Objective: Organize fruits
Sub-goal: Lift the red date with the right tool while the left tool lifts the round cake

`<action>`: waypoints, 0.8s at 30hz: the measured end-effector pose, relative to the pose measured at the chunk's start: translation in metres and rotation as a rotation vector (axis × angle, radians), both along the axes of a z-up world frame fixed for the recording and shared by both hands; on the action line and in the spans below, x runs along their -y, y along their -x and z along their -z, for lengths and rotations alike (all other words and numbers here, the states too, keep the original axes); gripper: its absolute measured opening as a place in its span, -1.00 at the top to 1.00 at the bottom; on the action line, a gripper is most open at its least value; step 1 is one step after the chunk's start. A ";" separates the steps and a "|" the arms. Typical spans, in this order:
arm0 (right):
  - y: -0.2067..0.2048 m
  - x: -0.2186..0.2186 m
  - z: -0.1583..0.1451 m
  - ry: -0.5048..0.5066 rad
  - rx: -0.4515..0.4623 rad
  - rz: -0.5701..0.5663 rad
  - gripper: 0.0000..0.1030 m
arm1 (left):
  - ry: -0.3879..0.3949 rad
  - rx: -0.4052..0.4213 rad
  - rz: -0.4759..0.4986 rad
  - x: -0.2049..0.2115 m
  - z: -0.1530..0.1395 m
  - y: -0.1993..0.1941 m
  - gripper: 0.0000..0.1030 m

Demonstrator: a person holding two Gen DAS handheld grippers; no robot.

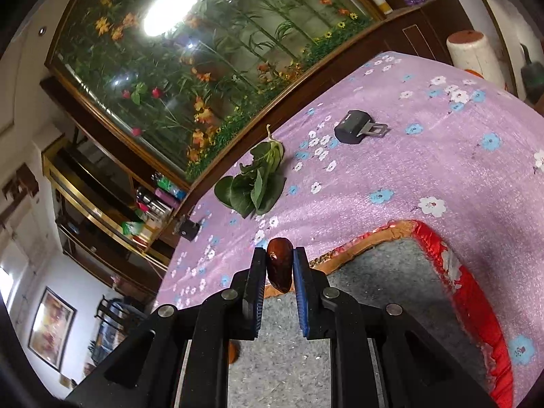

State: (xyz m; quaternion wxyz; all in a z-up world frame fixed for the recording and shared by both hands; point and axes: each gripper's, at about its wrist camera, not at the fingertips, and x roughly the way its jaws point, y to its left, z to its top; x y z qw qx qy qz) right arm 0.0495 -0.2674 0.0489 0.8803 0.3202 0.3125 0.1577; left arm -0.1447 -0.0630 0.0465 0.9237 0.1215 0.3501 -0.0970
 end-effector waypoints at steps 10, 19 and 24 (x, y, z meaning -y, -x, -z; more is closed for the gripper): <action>0.001 -0.004 0.001 0.018 0.002 -0.012 0.68 | -0.028 0.031 0.000 0.007 -0.002 0.001 0.49; 0.006 -0.003 -0.004 0.051 0.027 -0.005 0.68 | -0.052 0.049 0.001 -0.005 -0.006 0.009 0.49; 0.009 0.005 -0.004 0.087 0.025 0.041 0.68 | -0.020 0.078 -0.037 -0.030 -0.011 0.015 0.49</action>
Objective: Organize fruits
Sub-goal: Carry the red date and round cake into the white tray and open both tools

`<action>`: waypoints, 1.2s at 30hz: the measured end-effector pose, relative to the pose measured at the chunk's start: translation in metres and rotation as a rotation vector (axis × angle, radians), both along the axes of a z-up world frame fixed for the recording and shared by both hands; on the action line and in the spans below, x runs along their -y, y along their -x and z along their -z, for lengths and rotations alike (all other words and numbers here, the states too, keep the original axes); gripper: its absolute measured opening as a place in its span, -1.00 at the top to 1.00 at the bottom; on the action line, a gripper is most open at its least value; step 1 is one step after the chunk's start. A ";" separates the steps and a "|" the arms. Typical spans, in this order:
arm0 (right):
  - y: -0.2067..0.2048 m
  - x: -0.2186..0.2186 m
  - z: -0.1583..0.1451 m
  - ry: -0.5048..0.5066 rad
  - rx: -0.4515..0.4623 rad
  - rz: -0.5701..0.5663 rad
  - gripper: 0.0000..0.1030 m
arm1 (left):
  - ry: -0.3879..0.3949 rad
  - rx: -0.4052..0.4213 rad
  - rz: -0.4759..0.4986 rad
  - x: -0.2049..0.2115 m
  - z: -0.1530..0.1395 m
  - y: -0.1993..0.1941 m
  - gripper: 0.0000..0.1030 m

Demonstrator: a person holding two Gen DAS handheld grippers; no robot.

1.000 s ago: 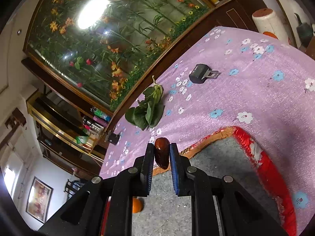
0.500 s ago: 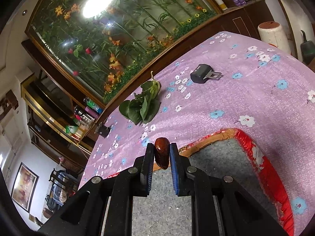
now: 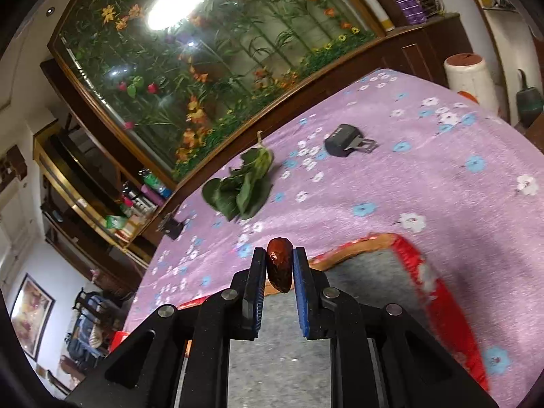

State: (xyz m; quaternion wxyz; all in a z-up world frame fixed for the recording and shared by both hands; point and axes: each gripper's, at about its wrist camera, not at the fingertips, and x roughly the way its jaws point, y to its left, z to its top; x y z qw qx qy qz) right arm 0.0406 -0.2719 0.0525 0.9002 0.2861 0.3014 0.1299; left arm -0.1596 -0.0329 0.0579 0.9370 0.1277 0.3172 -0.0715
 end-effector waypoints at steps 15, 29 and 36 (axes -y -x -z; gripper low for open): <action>0.085 0.064 -0.055 0.009 0.104 0.139 0.68 | 0.118 0.096 -0.151 -0.100 -0.024 -0.024 0.48; 0.181 0.086 -0.128 0.233 0.215 0.184 0.68 | 0.105 0.196 -0.331 -0.186 -0.050 -0.012 0.48; 0.133 -0.028 -0.094 0.161 0.127 -0.167 0.68 | 0.098 0.197 -0.405 -0.213 -0.046 -0.003 0.48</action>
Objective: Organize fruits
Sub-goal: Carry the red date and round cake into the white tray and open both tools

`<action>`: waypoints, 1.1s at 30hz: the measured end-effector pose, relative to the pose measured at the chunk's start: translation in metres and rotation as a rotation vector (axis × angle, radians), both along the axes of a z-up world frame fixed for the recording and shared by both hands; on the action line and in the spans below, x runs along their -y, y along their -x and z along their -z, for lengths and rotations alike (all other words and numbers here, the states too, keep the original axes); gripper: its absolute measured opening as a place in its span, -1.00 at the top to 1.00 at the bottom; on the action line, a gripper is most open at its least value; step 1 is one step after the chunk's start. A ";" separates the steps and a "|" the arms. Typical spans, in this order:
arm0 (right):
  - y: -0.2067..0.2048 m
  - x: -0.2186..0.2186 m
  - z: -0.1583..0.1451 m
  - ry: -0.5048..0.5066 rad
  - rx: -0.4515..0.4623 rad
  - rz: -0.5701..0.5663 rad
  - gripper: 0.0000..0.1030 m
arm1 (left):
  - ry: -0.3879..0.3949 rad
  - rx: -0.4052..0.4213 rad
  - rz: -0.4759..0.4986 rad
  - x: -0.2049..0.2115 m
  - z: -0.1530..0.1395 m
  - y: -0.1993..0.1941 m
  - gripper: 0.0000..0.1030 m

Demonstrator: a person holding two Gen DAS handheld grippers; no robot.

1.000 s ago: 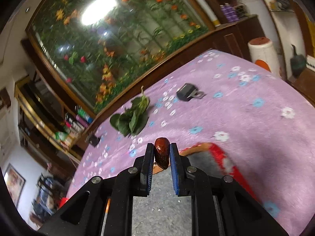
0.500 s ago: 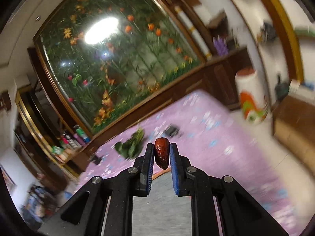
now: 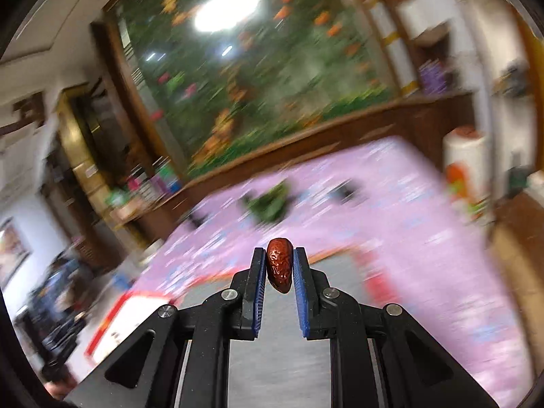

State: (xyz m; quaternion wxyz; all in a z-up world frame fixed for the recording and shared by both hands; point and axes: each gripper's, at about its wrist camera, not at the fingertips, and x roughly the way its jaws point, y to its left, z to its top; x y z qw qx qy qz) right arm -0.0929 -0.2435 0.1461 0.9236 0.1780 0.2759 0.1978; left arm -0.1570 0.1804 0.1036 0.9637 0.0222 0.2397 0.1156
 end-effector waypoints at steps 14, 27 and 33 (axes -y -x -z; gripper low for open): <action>-0.024 -0.294 0.069 0.086 -0.159 -0.602 0.70 | 0.070 -0.177 -0.088 -0.050 0.042 -0.023 0.48; -0.022 -0.357 0.109 0.222 -0.160 -0.680 0.49 | 0.029 -0.263 -0.037 -0.040 0.059 -0.049 0.32; -0.026 -0.345 0.103 0.188 -0.161 -0.666 0.34 | 0.030 -0.252 -0.074 -0.038 0.052 -0.046 -0.38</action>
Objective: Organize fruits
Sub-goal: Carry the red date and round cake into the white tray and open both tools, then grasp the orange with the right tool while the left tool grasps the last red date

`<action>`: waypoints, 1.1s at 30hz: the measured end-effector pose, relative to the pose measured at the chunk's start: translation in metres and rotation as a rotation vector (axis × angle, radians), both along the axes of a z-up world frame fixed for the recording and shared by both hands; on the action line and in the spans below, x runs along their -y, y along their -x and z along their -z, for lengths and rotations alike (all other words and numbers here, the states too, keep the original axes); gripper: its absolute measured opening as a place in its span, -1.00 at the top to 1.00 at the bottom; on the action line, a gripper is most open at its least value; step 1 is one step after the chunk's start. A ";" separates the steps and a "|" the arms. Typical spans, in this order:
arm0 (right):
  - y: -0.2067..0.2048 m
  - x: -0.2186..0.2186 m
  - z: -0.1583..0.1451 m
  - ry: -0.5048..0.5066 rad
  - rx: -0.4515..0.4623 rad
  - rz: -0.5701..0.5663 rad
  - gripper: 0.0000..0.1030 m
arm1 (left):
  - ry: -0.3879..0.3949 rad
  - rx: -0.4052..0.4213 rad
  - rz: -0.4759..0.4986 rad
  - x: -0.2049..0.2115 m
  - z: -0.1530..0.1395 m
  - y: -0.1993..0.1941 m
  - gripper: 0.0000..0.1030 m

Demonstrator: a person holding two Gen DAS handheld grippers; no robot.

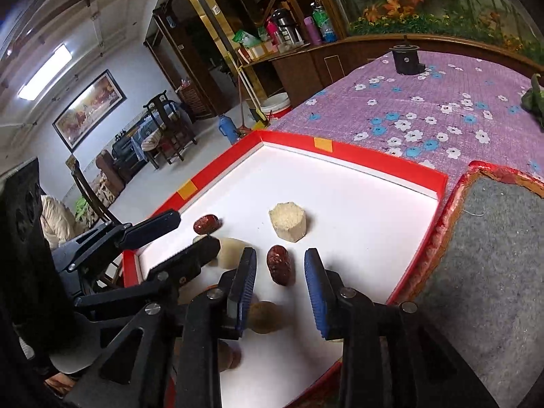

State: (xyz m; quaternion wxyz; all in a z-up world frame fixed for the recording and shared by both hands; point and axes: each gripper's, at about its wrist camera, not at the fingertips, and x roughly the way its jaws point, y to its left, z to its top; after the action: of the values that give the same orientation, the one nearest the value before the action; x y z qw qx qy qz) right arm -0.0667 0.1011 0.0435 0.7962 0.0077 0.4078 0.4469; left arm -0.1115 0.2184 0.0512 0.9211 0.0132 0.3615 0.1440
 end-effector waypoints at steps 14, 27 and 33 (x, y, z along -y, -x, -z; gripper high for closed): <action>-0.057 0.164 -0.024 0.022 0.051 0.393 0.12 | -0.057 0.046 0.191 0.082 -0.020 0.002 -0.43; -0.106 0.202 0.020 0.094 -0.035 0.479 0.15 | -0.109 0.025 0.390 0.158 -0.028 -0.037 -0.43; -0.108 0.204 0.019 0.093 -0.057 0.411 0.37 | -0.149 -0.026 0.449 0.177 -0.017 -0.065 -0.42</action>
State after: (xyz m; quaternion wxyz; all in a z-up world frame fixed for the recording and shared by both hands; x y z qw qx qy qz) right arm 0.0410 -0.1028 0.0247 0.8584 0.0664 0.4401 0.2552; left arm -0.0464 0.0415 0.0680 0.9218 0.1631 0.3495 -0.0382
